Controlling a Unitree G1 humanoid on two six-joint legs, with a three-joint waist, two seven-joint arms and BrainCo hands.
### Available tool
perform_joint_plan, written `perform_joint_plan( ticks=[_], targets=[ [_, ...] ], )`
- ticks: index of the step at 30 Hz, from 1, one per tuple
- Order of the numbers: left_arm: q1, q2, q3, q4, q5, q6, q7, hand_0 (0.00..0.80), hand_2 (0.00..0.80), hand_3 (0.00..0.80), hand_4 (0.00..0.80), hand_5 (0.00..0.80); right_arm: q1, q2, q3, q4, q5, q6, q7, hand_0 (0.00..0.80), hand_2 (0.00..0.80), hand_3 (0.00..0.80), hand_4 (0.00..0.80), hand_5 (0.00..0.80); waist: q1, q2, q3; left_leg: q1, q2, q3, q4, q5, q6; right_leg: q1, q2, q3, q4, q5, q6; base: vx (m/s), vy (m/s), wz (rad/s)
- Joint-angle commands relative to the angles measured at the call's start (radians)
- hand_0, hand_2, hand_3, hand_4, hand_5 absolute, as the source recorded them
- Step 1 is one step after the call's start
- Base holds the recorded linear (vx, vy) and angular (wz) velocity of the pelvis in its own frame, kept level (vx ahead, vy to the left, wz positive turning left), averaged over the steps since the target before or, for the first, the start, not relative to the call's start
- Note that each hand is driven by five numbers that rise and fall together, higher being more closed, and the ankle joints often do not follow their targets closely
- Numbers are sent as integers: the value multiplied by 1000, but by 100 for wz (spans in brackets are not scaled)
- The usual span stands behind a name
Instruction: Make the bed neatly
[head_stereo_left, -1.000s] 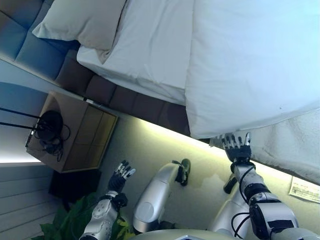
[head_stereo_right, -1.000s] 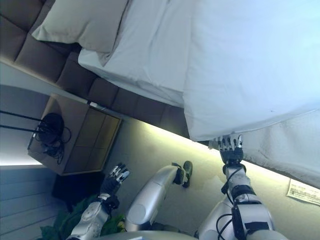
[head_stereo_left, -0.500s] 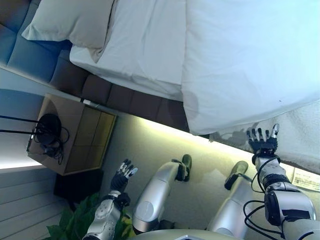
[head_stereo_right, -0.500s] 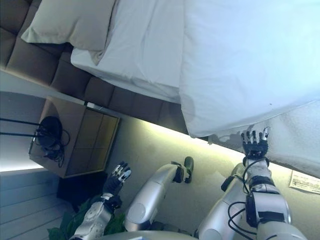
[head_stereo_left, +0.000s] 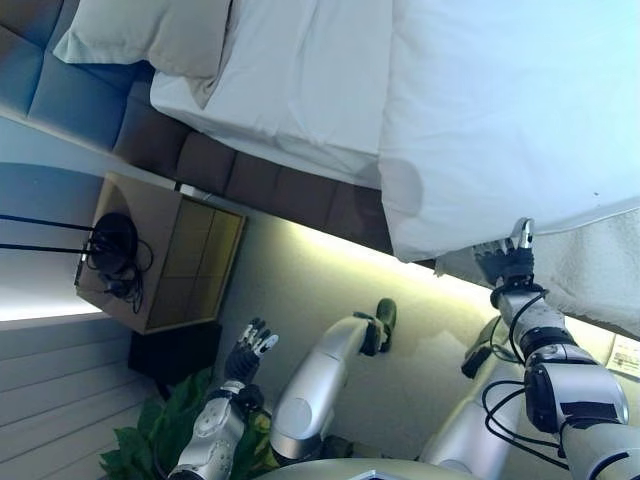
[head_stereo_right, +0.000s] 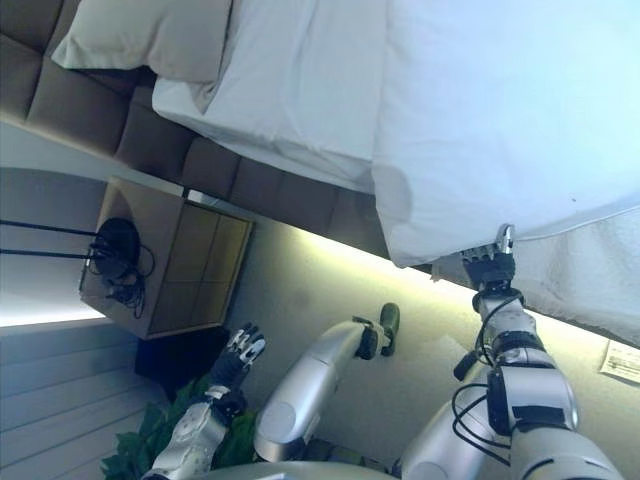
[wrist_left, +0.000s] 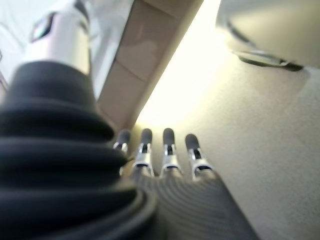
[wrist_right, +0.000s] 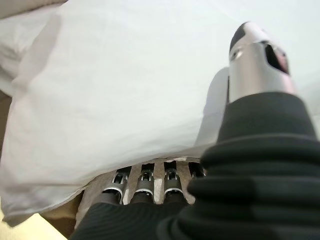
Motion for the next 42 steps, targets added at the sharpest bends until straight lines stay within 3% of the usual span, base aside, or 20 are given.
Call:
perform_joint_plan(
  ticks=[1, 14, 15, 16, 19, 24, 31, 42],
  targets=[
    [6, -14, -2, -9, -48, -56, 6, 0, 0, 0, 0, 0, -65, -100, 22, 26, 100, 25, 15, 0, 0, 0, 0, 0, 21, 71, 5, -47, -4, -118, -83, 138, -121, -57, 17, 23, 152, -10, 32, -18, 33, 4],
    [28, -7, -19, -37, -54, -80, -4, 0, 0, 0, 0, 0, -123, -162, 37, 51, 64, 39, 17, 0, 0, 0, 0, 0, 30, 81, 28, -70, 8, -111, -88, 154, -130, -80, 22, 21, 159, -17, 37, 0, -1, 0],
    [29, -4, -20, -41, -56, -79, -3, 0, 0, 0, 0, 0, -128, -163, 38, 49, 45, 46, 10, 129, 129, 129, 129, 129, 31, 82, 28, -68, 7, -112, -89, 155, -130, -78, 23, 21, 158, -17, 37, 0, 0, 0],
    [28, -1, -21, -43, -58, -76, -2, 0, 0, 0, 0, 0, -135, -164, 42, 47, 5, 55, -4, 800, 800, 800, 800, 800, 31, 82, 28, -67, 7, -113, -91, 157, -131, -76, 23, 21, 157, -17, 36, 0, 0, 0],
    [27, 6, -18, -56, -57, -57, 1, 0, 0, 0, 0, 0, -165, -166, 71, 35, -114, 84, 1, 800, 800, 800, 800, 800, 35, 83, 26, -64, 7, -117, -95, 160, -131, -72, 25, 20, 156, -19, 37, 0, 0, 0],
    [31, 18, -12, -71, -61, -51, 2, 0, 0, 0, 0, 0, -184, -131, 106, -4, -184, 83, 59, 800, 800, 800, 800, 800, 43, 79, 25, -45, 7, -121, -111, 166, -132, -51, 29, 13, 141, -15, 33, 0, 0, 0],
    [46, 41, 5, -93, -68, -38, -7, 0, 0, 0, 0, 0, -156, -81, 148, -87, -316, 23, 73, 800, 800, 800, 800, 800, 50, 65, 16, -5, 6, -135, -134, 174, -128, -11, 39, 3, 123, -8, 29, 0, 0, 0],
    [67, 96, 79, -158, -50, 28, 1, 0, 0, 0, 0, 0, -71, 23, 207, -238, -530, -67, 79, 800, 800, 800, 800, 800, 93, -3, -60, 160, 12, -193, -240, 191, -125, 198, 34, -58, -21, 36, 27, 39, -53, 14]
  ],
)
